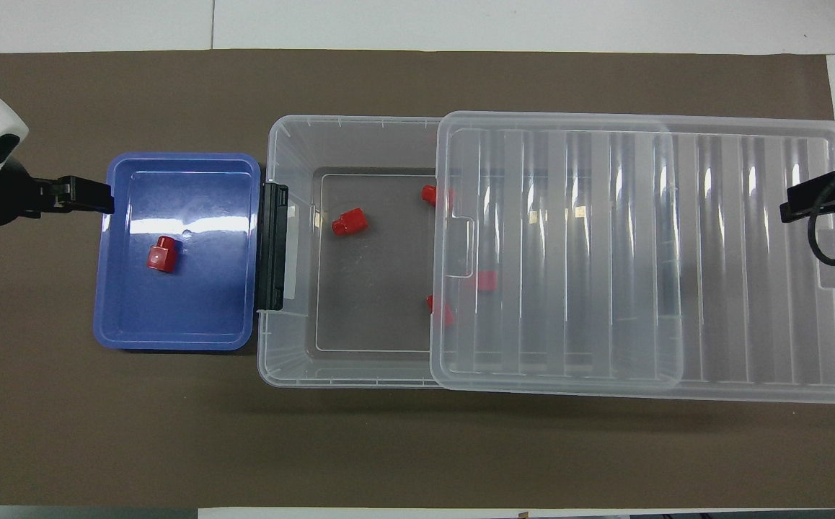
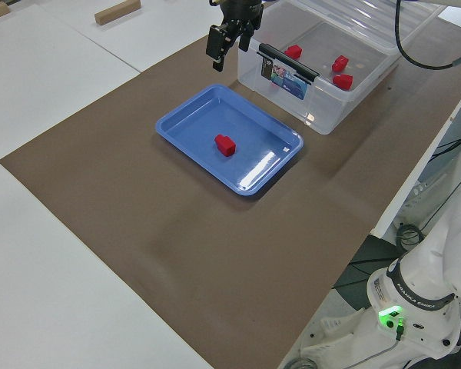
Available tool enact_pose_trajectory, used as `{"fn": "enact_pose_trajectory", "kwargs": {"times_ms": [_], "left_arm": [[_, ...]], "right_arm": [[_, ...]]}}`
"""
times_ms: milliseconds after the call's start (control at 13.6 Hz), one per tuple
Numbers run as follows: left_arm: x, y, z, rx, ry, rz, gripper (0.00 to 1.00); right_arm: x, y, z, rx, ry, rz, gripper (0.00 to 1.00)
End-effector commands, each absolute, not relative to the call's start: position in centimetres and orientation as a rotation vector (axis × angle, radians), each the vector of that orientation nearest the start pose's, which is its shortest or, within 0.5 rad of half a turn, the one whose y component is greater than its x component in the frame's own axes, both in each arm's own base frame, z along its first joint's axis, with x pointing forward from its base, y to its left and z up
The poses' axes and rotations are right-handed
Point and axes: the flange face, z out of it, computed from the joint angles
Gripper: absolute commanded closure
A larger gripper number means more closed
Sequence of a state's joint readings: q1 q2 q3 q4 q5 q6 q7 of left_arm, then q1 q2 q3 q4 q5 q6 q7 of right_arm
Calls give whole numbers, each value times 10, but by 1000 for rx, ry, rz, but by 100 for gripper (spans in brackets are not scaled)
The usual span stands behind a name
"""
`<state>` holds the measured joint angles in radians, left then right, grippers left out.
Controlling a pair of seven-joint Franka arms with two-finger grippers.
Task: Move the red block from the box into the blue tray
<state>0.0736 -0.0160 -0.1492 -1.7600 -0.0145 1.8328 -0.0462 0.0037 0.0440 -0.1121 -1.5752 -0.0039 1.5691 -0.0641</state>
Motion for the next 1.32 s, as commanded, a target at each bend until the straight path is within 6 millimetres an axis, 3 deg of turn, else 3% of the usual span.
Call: {"fn": "enact_pose_trajectory", "kwargs": {"times_ms": [0,147,220,367,514,882,1249], "left_arm": [[570,-40,596,-3149,16,-113,0],[562,-40,608,-3145,12,-122,0],[560,-40,609,-3145,14,-113,0],[559,-41,610,-3146,16,-108,0],[556,-43,612,-3145,26,-103,0],[550,-41,616,-3141,33,-93,0],[545,-40,618,-3140,36,-82,0]], "right_arm": [[555,-111,594,-3146,63,28,44],[542,-155,582,-3141,7,56,90],[536,-173,573,-3140,18,72,100],[520,-204,547,-3145,66,19,100],[516,-218,521,-3148,48,8,100],[513,-224,494,-3151,63,14,100],[514,-216,478,-3152,62,5,100]]}}
